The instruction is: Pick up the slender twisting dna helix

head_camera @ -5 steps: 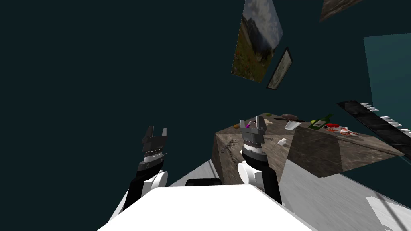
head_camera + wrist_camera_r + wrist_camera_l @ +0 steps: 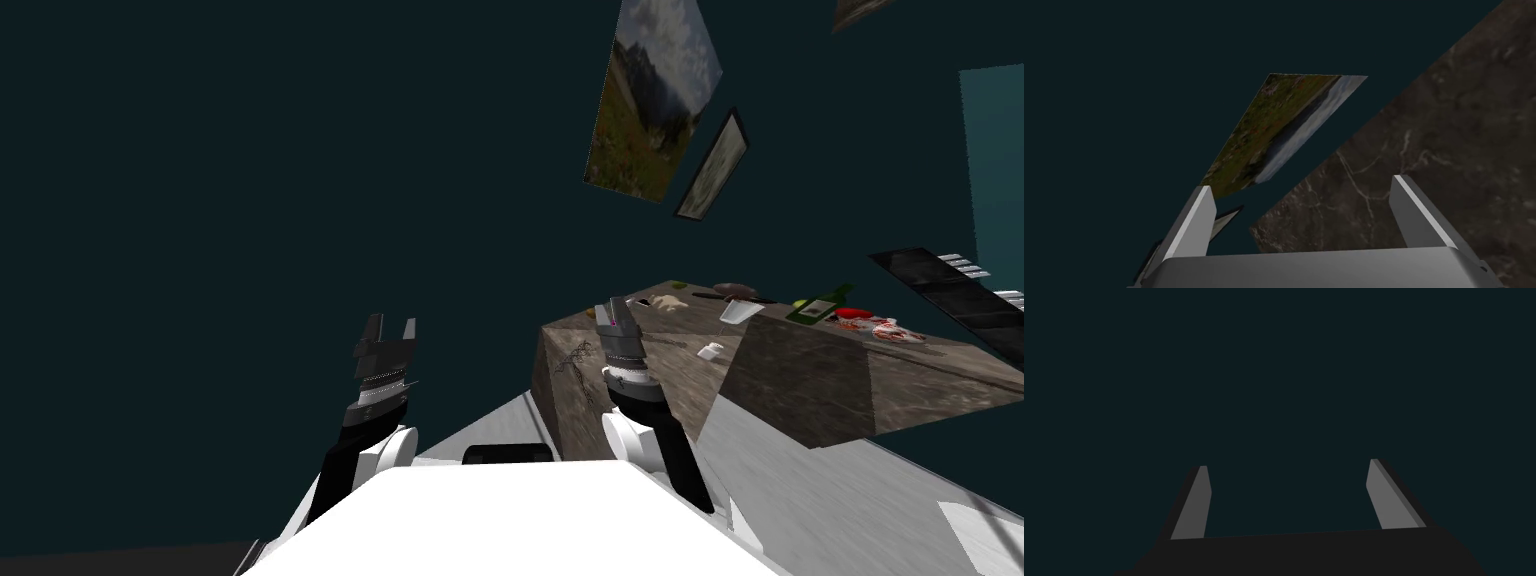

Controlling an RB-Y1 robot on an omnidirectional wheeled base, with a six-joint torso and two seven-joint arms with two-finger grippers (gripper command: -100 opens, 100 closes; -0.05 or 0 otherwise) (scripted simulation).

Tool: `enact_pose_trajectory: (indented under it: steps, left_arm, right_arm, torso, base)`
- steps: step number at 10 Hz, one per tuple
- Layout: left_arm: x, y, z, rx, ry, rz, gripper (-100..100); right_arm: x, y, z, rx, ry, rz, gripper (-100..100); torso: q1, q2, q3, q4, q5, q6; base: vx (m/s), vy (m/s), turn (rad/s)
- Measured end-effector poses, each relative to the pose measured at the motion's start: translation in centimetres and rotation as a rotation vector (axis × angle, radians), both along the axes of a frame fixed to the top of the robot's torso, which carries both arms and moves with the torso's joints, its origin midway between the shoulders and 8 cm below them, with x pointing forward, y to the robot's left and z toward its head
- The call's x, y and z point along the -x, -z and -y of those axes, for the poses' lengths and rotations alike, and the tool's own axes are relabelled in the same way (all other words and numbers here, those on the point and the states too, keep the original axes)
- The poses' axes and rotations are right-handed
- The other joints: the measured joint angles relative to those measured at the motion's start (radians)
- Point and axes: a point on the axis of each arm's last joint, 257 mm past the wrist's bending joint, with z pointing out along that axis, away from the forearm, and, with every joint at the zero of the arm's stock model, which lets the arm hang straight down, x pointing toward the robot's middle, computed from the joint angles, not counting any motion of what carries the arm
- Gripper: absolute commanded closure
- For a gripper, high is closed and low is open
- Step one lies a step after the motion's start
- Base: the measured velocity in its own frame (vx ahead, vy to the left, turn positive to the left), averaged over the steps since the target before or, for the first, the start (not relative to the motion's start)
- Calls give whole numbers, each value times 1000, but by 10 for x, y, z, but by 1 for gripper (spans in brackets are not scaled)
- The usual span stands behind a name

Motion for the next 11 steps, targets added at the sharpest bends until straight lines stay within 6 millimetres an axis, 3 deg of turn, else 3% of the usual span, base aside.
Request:
enact_pose_trajectory:
  steps: [2,5,11]
  left_arm:
    - [0,0,0,0,0,0,0]
    - [0,0,0,0,0,0,0]
    - [0,0,0,0,0,0,0]
  right_arm:
    - [-14,16,0,118,56,-55,-100]
    - [-30,57,11,324,152,-153,-100]
    - [-49,131,40,697,305,-311,-100]
  torso:
    - [0,1,0,0,0,0]
    - [1,2,1,0,0,0]
    - [-2,-2,-1,0,0,0]
  base:
    - [-141,75,109]
    - [-150,94,115]
    - [-87,68,86]
